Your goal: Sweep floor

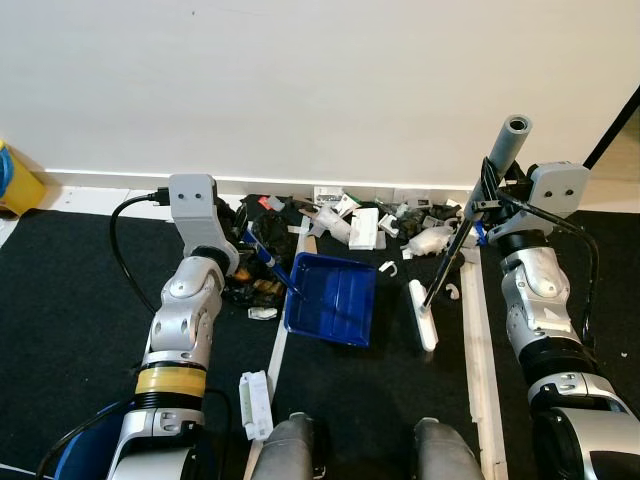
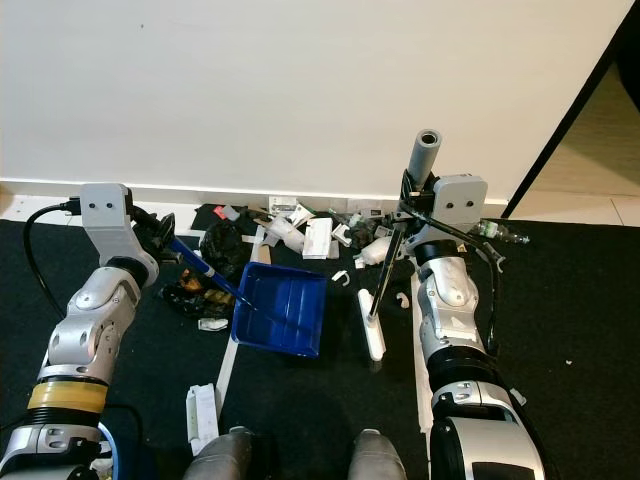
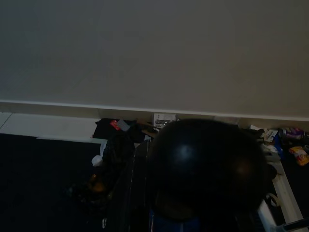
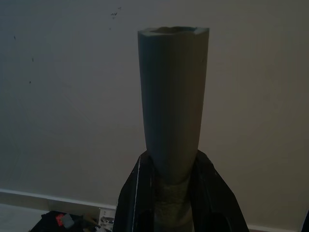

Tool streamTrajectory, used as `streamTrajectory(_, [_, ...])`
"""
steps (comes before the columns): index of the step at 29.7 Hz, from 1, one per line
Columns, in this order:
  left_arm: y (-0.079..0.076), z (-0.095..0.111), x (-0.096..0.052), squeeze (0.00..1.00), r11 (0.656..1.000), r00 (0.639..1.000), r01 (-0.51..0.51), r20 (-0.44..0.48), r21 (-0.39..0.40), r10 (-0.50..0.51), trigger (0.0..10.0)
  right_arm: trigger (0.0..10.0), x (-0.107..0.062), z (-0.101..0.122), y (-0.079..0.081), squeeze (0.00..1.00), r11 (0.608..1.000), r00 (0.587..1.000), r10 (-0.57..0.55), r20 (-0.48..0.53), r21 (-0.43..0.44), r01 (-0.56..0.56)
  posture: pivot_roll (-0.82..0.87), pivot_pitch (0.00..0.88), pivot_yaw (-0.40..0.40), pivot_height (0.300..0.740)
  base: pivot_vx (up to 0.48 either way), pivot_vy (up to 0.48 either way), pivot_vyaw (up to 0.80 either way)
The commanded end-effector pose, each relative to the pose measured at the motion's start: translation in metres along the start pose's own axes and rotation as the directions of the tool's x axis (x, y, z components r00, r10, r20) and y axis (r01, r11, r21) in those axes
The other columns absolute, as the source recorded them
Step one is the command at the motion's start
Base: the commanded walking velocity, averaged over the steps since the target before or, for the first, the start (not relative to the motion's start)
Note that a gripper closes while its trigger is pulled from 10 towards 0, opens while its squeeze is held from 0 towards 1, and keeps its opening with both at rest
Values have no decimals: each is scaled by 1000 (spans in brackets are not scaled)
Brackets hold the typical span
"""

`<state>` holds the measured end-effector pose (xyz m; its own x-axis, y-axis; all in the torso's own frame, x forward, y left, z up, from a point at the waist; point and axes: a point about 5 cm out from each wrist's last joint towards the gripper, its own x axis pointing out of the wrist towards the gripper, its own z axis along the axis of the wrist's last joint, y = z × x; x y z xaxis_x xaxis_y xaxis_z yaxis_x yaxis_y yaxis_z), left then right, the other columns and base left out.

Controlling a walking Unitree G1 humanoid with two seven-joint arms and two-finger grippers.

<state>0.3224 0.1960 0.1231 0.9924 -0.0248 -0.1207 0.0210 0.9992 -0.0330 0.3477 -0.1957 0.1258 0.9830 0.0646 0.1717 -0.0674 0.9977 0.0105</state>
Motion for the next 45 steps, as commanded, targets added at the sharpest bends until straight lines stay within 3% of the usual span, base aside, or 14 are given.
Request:
streamTrajectory(1, [0,4,1,0,1000,999,-4,34,4,4,10000,10000,-1,2,-2,0,1000,1000,-3,27,-6,3,-91,53,83,740,0,0,0])
streamTrajectory(19, [2,1,1,0,1000,1000,-8,29,10,7,10000,10000,-1,1,-1,0,1000,1000,1,19,-9,-1,-91,57,82,740,0,0,0])
streamTrajectory(45, [2,4,1,0,1000,999,-2,42,9,2,10000,10000,-3,-2,-1,0,1000,1000,-4,9,-7,4,-83,67,86,740,433,0,0])
